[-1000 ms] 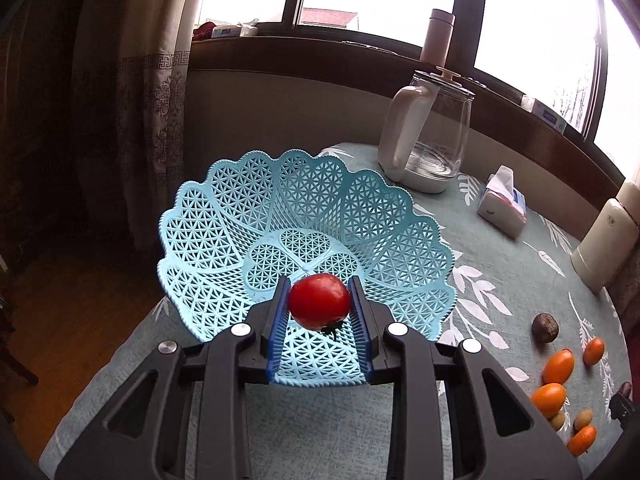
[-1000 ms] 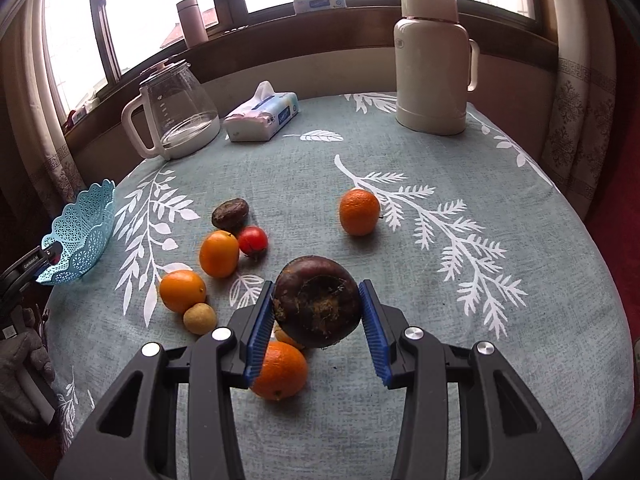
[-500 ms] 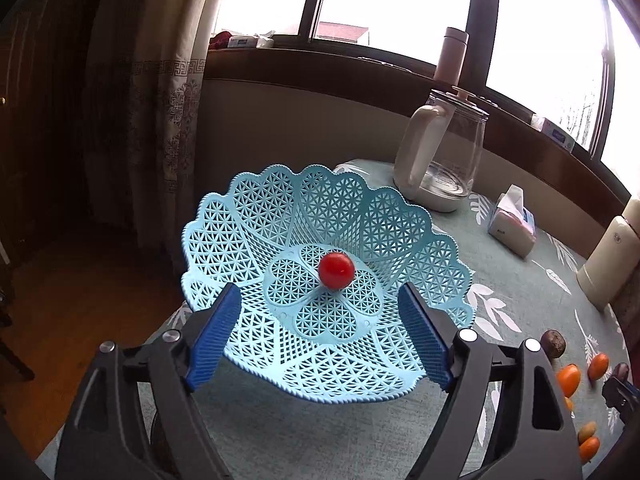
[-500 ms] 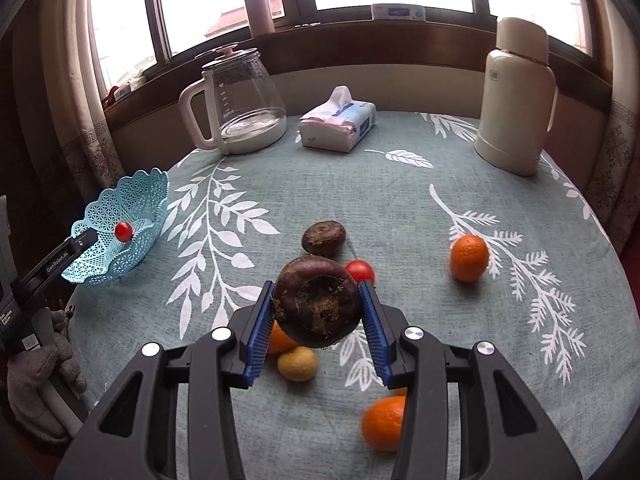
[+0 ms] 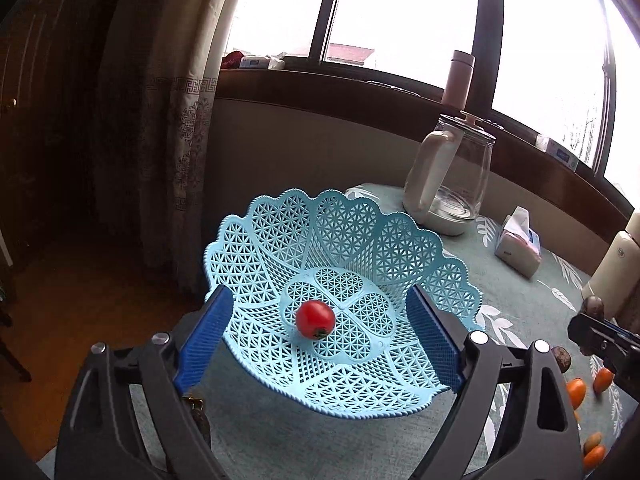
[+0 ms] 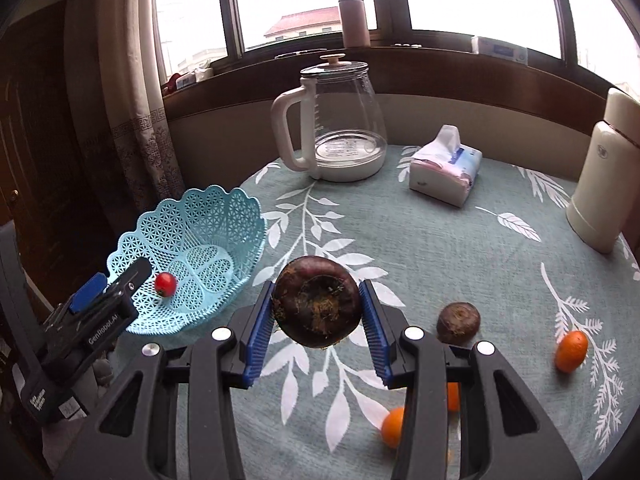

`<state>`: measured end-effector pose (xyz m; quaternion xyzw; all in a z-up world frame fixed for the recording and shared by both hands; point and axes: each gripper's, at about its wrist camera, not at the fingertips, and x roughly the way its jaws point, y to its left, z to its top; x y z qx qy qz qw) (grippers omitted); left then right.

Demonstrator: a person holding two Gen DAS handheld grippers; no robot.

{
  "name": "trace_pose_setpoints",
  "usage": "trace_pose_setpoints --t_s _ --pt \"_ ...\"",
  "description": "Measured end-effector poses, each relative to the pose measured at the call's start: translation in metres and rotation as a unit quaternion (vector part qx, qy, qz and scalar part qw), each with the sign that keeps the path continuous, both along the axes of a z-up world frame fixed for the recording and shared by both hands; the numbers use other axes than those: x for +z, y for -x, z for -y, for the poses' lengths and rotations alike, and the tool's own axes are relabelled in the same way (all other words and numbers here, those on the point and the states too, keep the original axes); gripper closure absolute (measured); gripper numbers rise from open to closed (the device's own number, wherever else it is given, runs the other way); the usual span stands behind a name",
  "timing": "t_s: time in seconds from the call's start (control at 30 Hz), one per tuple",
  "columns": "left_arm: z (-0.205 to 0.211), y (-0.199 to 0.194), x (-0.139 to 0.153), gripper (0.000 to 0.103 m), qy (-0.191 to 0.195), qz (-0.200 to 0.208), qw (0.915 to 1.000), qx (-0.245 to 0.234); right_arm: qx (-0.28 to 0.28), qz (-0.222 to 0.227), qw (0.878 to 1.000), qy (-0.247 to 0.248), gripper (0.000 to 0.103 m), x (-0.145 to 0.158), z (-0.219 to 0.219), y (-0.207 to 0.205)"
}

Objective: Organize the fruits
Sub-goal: 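Lower the dark mangosteen into the blue basket and open the right tool, then withdraw both tools from the basket back toward the remaining fruits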

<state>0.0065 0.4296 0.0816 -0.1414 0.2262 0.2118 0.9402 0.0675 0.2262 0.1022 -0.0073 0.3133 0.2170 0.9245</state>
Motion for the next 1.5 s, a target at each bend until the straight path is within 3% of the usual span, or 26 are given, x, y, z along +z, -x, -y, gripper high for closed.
trace_pose_setpoints --t_s 0.33,0.7,0.8,0.87,1.5 --pt "-0.003 0.015 0.007 0.013 -0.032 0.039 0.9969 0.061 0.051 -0.001 0.999 -0.006 0.060 0.007 -0.057 -0.025" --pt "-0.012 0.025 0.009 0.013 -0.027 0.050 0.9936 0.097 0.085 -0.021 0.996 -0.003 0.058 -0.004 -0.086 -0.034" --pt "-0.011 0.025 0.009 0.012 -0.030 0.050 0.9938 0.095 0.079 -0.018 0.997 -0.011 0.045 -0.002 -0.083 -0.032" --pt "-0.009 0.026 0.010 0.006 -0.034 0.053 0.9935 0.095 0.075 -0.017 0.997 -0.013 0.045 -0.001 -0.079 -0.032" --pt "0.020 0.035 0.021 0.005 -0.113 0.082 0.9858 0.093 -0.014 0.008 0.999 -0.038 0.045 0.010 -0.014 -0.026"
